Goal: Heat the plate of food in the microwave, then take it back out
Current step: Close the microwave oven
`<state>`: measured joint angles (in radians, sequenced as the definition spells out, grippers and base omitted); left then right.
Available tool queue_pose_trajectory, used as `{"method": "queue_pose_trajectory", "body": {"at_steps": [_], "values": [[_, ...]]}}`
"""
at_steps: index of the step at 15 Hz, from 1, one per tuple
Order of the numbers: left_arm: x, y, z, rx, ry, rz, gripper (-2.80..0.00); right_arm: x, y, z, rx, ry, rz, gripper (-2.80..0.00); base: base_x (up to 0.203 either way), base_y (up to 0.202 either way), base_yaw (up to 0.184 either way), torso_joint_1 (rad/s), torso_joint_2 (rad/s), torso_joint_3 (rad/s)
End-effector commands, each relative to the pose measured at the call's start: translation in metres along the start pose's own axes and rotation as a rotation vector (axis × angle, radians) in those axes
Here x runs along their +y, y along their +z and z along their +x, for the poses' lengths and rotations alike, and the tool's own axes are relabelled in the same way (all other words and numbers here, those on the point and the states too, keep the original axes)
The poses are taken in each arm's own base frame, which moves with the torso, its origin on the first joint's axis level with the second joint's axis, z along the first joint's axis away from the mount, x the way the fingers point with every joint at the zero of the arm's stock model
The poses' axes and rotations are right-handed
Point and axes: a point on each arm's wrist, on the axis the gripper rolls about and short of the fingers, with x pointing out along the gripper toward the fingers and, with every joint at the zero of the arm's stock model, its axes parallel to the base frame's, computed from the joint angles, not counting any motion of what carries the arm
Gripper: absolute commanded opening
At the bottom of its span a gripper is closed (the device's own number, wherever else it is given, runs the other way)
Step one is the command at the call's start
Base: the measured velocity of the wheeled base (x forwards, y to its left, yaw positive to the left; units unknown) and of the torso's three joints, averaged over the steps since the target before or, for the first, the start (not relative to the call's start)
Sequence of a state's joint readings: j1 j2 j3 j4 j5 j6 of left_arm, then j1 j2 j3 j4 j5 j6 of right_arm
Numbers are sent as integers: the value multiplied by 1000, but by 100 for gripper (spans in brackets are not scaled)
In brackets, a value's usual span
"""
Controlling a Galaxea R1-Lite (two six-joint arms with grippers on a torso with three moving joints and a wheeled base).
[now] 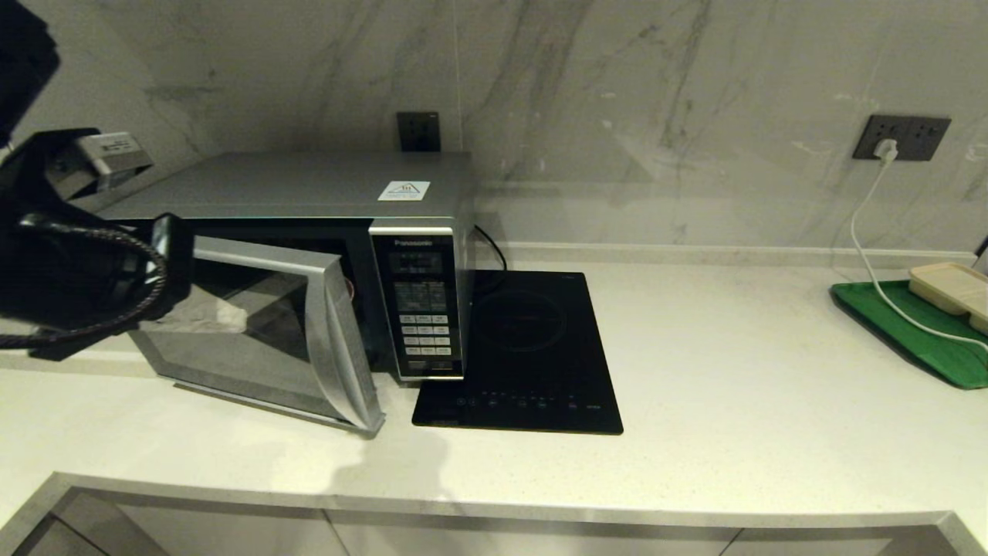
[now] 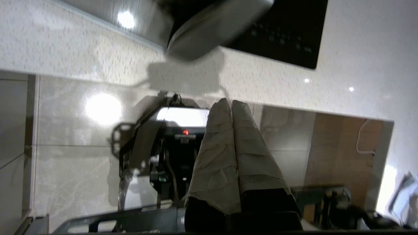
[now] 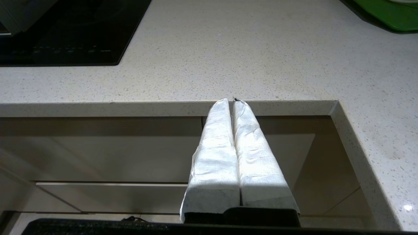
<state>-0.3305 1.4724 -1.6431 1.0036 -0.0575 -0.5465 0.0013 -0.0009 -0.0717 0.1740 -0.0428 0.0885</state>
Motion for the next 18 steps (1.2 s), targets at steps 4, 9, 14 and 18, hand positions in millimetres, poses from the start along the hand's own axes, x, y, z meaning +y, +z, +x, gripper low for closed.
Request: {"method": "queue_pose_trajectory", "body": {"at_steps": [4,9,14,18], "values": [[-12,18,71,39,111,1,-280,0,0,0,1,0,0,-280,0,0,0,0,0,0],[-20,21,73,-13,67,7,-280,0,0,0,1,0,0,-280,0,0,0,0,0,0],[-42,28,110,-106,69,53,-280,0,0,0,1,0,0,-280,0,0,0,0,0,0],[-46,32,130,-145,99,54,-280,0,0,0,2,-2,0,-280,0,0,0,0,0,0]]}}
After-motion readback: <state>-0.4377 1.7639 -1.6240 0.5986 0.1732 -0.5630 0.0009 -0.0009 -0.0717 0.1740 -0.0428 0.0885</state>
